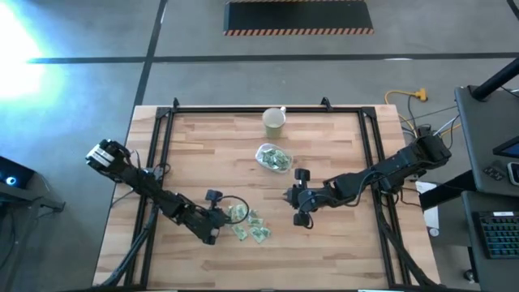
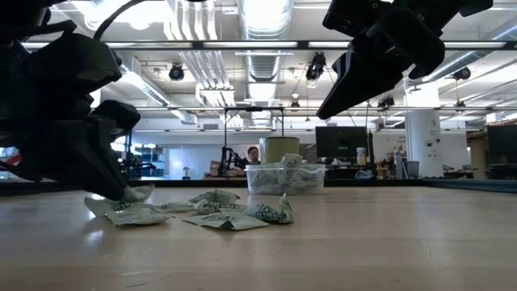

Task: Pick and place items into bin
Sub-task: Put the green stevia packet into the transparent bin

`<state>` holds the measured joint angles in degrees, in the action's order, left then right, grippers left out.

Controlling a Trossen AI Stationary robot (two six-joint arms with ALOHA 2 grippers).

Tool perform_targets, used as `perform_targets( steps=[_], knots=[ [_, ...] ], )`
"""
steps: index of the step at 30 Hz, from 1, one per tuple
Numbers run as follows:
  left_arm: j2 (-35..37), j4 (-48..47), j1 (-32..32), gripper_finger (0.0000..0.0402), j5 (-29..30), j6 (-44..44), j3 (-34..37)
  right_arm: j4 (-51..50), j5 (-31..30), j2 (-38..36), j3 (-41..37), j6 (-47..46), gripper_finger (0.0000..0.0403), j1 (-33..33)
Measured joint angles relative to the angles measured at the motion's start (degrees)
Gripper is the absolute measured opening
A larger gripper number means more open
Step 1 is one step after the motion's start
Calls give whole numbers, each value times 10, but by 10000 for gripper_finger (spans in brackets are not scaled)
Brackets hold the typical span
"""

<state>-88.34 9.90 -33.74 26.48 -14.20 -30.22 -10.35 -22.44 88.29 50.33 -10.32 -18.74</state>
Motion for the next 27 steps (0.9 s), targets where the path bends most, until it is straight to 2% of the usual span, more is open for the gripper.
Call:
perform_targets(
  steps=[8, 14, 16, 22, 27],
  knots=[
    [45, -2, 0, 1, 32, 7, 2, 0, 0, 0, 0, 0, 57, 0],
    [83, 9, 10, 0, 118, 80, 2, 1, 0, 0, 0, 3, 57, 0],
    [93, 22, 24, 0, 127, 108, 3, 1, 0, 0, 0, 4, 57, 0],
    [104, 85, 99, 0, 124, 189, 3, 2, 0, 0, 0, 9, 57, 0],
    [103, 171, 192, 0, 54, 253, 3, 2, 0, 0, 0, 12, 57, 0]
  ],
)
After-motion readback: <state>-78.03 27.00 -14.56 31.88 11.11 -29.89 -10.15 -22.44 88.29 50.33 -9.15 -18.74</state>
